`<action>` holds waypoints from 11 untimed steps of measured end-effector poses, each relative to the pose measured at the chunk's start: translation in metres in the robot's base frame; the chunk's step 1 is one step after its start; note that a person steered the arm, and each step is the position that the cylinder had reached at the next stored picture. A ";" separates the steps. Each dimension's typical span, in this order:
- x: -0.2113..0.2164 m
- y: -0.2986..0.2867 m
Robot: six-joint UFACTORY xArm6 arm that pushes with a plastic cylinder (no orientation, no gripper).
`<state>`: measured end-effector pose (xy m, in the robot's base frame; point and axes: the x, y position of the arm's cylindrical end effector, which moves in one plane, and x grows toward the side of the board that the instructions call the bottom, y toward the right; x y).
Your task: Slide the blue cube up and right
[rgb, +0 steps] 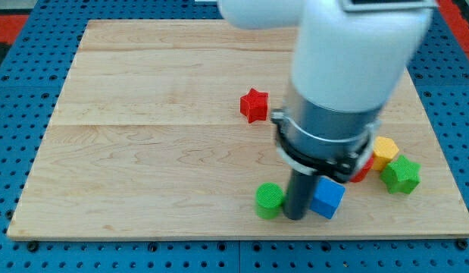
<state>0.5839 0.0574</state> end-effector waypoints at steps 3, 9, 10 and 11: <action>-0.009 -0.097; 0.026 0.049; 0.026 0.053; 0.026 0.063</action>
<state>0.6100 0.1202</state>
